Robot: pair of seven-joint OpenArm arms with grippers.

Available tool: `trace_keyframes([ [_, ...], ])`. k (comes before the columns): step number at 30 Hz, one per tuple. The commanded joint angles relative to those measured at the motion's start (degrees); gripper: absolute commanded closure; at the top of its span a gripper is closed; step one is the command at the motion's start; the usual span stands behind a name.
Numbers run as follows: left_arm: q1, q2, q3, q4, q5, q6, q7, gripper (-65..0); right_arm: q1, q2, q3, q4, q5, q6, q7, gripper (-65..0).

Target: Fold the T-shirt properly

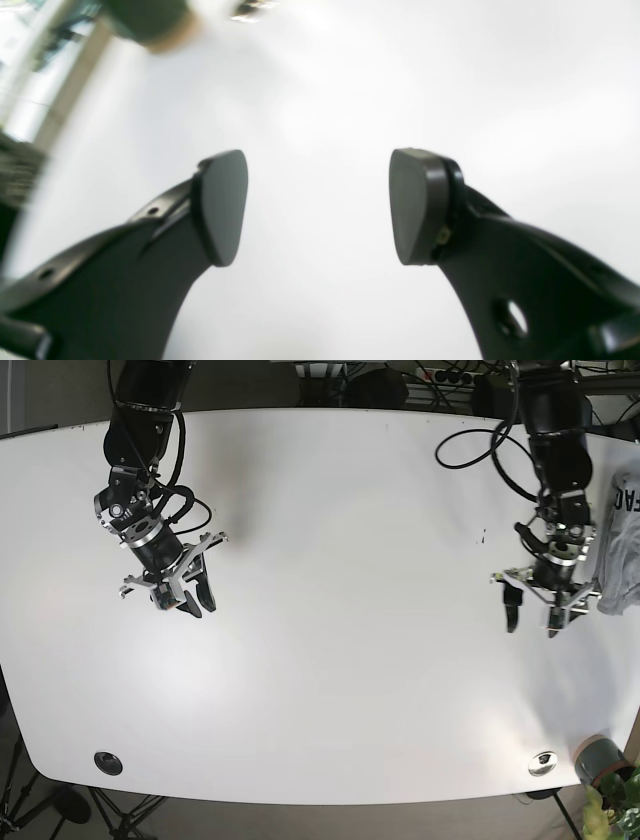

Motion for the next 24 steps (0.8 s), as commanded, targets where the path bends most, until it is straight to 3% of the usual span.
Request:
trace_keyframes([
  [1,0.4,4.0,-0.2,2.5,2.4,0.7,-4.7,-40.3,-0.2,2.2,0.3,-0.9,0.1,0.03,4.7,-12.0],
  [3,1.9,7.1,0.0,2.5,4.2,0.7,-8.5,-40.3,-0.8,3.0,0.3,-2.1,0.1,-1.55,7.1,-12.0],
  [6,5.1,10.8,2.1,2.2,7.6,0.7,-15.5,-40.3,-2.8,4.6,0.3,-4.5,0.2,-5.68,12.1,-12.0],
  [9,9.5,13.3,4.0,2.7,9.9,0.7,-19.2,-40.3,-5.6,5.5,0.3,-5.0,0.5,-7.61,15.0,-12.0],
  [18,23.9,15.7,5.5,10.9,10.1,0.7,-19.5,-40.3,-19.0,8.9,0.3,-0.2,14.7,-7.70,15.3,-12.0],
  [24,33.6,15.7,5.5,16.1,10.1,0.7,-19.5,-40.3,-27.4,8.8,0.3,3.8,17.4,-7.53,15.3,-12.0],
])
